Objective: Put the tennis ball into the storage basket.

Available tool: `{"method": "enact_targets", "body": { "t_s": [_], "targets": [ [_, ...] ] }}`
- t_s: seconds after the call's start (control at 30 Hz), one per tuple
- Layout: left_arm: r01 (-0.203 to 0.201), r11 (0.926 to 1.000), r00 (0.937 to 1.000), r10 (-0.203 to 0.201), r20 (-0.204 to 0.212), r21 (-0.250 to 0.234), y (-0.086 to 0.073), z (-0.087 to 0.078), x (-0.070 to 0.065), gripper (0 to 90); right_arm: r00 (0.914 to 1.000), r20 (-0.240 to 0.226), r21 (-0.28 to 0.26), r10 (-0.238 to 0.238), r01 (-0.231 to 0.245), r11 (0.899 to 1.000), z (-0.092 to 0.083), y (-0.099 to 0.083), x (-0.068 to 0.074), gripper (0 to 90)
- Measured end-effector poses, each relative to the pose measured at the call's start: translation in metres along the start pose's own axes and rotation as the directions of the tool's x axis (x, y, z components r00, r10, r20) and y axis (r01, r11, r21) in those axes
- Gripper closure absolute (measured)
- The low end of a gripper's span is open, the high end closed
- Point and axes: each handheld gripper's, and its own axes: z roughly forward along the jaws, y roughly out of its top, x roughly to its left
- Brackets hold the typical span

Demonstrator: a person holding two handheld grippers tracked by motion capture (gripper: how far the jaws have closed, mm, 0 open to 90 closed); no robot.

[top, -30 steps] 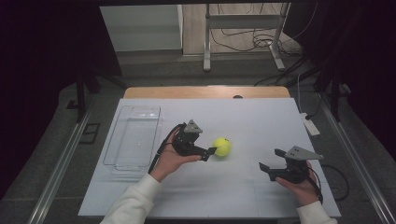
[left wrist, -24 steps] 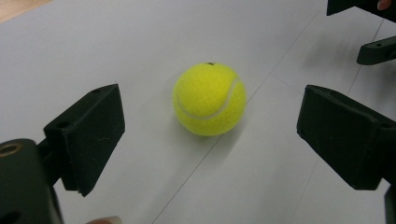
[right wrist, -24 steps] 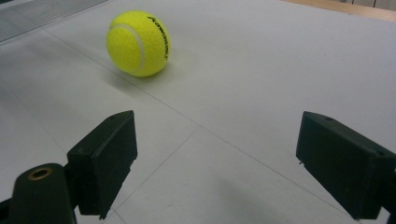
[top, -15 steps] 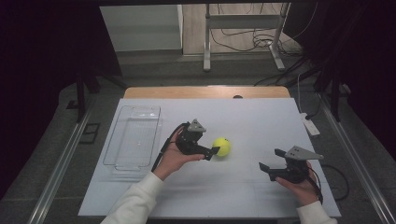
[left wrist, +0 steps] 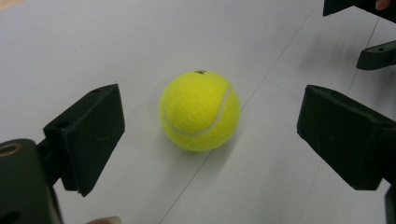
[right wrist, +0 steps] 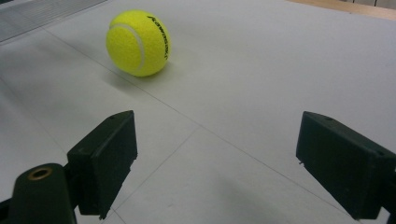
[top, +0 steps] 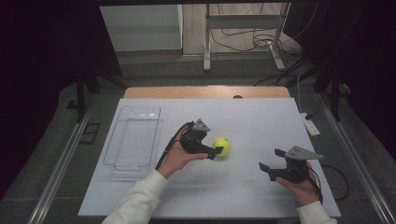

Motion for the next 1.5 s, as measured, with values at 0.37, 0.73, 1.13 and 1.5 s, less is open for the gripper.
{"method": "enact_targets", "body": {
  "t_s": [0.37, 0.73, 1.13, 1.5],
  "targets": [
    [-0.001, 1.0000, 0.9999, 0.001, 0.010, 0.004, 0.003, 0.009, 0.001, 8.7, 1.0000, 0.000, 0.000, -0.001, 0.001, 1.000, 0.000, 0.000, 0.000, 13.2],
    [-0.001, 0.9998, 0.9998, 0.001, 0.018, 0.020, 0.005, 0.018, 0.001, 8.5, 1.0000, 0.000, 0.002, -0.003, 0.003, 1.000, 0.000, 0.000, 0.000, 13.2],
    [0.008, 0.9990, 0.9998, -0.009, 0.017, 0.044, 0.003, 0.027, 0.005, 7.6, 1.0000, -0.001, 0.003, -0.004, 0.004, 1.000, 0.000, 0.000, 0.000, 13.3],
    [0.007, 0.9969, 1.0000, -0.007, 0.006, 0.078, 0.000, 0.038, 0.007, 6.4, 1.0000, -0.002, 0.005, -0.005, 0.005, 1.000, 0.000, 0.000, 0.000, 13.3]
  ]
}}
